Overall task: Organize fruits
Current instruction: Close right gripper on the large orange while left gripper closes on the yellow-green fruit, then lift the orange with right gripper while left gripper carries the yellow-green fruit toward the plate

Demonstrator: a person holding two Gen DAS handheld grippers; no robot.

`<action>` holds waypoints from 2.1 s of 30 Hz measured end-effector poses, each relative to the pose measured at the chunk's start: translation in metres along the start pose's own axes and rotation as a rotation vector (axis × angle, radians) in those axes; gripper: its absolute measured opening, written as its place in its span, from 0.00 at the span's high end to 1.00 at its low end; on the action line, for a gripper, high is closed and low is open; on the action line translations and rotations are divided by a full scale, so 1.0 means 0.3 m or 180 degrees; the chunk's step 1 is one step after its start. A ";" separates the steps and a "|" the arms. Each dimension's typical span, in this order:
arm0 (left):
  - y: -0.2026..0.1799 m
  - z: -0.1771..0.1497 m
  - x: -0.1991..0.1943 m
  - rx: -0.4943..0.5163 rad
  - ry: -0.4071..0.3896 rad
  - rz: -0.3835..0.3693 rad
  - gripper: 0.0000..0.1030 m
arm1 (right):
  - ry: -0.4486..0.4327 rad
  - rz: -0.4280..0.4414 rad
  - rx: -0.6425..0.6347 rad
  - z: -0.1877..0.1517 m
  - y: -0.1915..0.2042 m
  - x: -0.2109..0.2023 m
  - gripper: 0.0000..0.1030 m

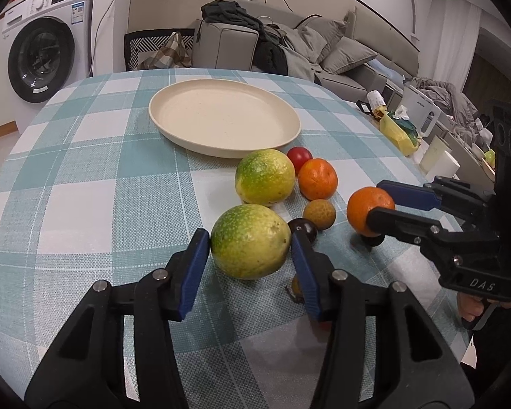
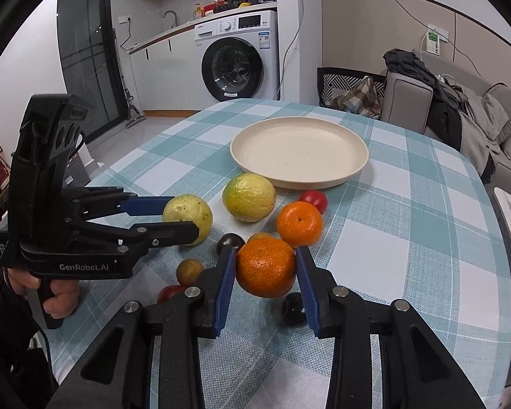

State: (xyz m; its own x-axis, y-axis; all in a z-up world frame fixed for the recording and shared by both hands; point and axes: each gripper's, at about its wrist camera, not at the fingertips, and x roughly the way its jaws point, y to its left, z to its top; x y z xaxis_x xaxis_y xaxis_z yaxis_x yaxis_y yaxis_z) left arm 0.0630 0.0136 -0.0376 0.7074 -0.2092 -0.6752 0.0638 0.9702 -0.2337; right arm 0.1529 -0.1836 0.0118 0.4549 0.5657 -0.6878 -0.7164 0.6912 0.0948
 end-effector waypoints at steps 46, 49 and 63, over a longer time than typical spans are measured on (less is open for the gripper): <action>0.118 0.102 0.114 -0.0096 0.0099 0.0391 0.54 | -0.0406 0.0075 0.0524 0.109 -0.124 0.027 0.64; 0.121 0.112 0.096 -0.0122 0.0004 0.0374 0.54 | -0.0400 0.0084 0.0550 0.109 -0.129 0.034 0.64; 0.080 0.227 0.080 -0.0043 -0.0372 0.0308 0.54 | -0.0303 0.0138 0.0663 0.182 -0.154 0.124 0.64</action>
State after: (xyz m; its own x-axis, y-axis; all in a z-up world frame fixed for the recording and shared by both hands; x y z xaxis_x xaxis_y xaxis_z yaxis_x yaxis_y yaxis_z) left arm 0.1295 0.0403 -0.0117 0.7868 -0.0984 -0.6093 -0.0175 0.9832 -0.1814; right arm 0.2318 -0.1699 0.0213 0.4808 0.6300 -0.6098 -0.6163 0.7375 0.2760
